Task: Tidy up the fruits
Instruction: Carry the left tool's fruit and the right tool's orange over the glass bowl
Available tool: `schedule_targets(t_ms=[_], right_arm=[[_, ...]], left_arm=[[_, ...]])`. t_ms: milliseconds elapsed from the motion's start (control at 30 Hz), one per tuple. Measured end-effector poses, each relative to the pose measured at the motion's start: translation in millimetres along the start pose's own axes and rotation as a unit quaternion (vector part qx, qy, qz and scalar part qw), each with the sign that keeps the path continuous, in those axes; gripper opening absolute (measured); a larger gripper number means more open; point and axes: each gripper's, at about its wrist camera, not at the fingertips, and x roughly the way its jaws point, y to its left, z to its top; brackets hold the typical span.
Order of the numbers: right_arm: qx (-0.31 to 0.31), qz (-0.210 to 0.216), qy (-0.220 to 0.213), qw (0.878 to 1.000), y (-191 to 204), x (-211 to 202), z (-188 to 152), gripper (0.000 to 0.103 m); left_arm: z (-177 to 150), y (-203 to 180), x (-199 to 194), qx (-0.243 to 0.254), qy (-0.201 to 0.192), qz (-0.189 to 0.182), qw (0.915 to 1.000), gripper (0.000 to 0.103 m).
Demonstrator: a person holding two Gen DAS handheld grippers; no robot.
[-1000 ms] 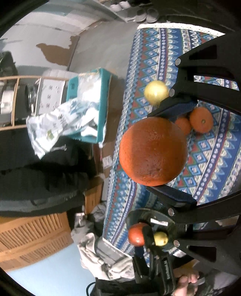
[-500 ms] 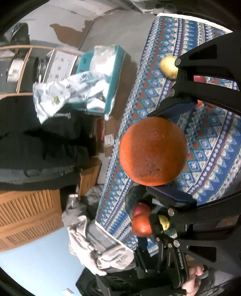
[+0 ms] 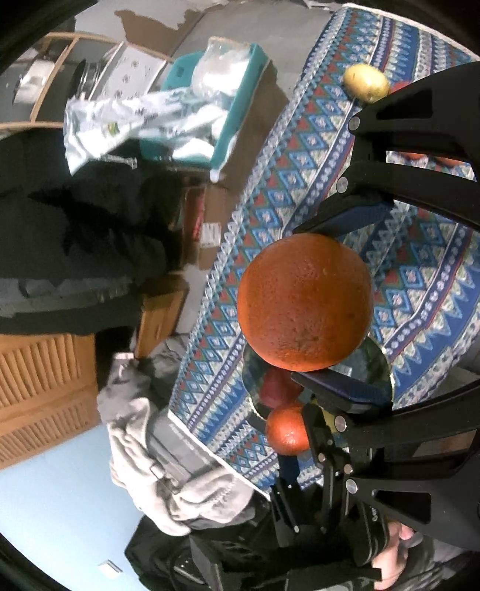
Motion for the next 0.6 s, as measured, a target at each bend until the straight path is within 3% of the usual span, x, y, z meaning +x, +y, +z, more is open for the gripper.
schedule_targets(t_ms=[600], right_arm=[[-0.017, 0.024, 0.078, 0.996, 40, 90, -2, 0.068]], left_arm=[[-28, 44, 43, -0.02, 0.066, 0.028, 0.9972, 0.046]])
